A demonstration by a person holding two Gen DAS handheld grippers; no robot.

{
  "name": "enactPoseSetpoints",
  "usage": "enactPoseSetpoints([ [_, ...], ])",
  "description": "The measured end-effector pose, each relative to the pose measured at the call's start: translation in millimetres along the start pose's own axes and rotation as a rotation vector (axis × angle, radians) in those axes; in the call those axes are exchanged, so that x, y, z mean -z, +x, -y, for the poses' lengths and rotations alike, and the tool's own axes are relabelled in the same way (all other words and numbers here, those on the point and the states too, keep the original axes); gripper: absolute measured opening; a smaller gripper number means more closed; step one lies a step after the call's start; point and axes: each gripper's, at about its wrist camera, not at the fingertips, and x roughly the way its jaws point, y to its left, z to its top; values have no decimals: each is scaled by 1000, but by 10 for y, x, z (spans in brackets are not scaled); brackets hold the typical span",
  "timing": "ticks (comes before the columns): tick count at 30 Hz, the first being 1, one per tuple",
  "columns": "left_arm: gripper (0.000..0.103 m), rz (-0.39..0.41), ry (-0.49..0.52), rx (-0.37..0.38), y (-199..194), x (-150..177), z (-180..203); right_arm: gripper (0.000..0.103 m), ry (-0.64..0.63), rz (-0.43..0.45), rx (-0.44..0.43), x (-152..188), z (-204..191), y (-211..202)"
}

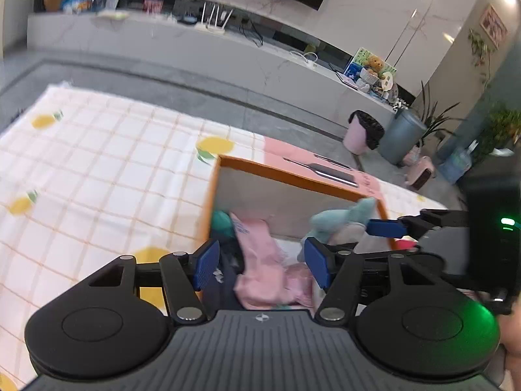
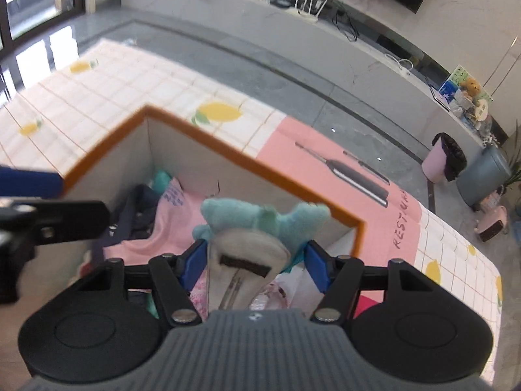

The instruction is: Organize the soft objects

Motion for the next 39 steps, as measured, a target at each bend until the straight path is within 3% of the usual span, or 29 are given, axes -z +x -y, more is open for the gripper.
enactPoseSetpoints([
  [1, 70, 11, 22, -14, -13, 9, 2, 53, -5, -16, 1, -10, -33, 64],
  [7, 67, 30, 50, -60, 28, 13, 29, 53, -3, -54, 33, -31, -145, 317],
  [9, 67, 23, 73, -82, 60, 32, 64, 60, 17, -43, 21, -44, -115, 319],
  [11, 67, 22, 82, -84, 69, 46, 62, 87, 36, -6, 20, -34, -92, 270],
  [12, 67, 21, 73, -81, 68, 43, 57, 89, 45, 12, 10, -33, -80, 239],
  [21, 69, 70, 39, -20, -102, 29, 56, 94, 207, 138, -55, 199, 16, -114],
  [25, 69, 118, 32, -25, -269, 40, 120, 94, 250, 220, -29, 353, 52, -366],
  [30, 69, 174, -70, 99, -601, 78, 116, 95, 353, 348, 12, 653, 244, -784],
  [39, 71, 335, -56, -97, -1039, 291, 545, 100, 507, 481, 163, 1491, 755, -1561],
])
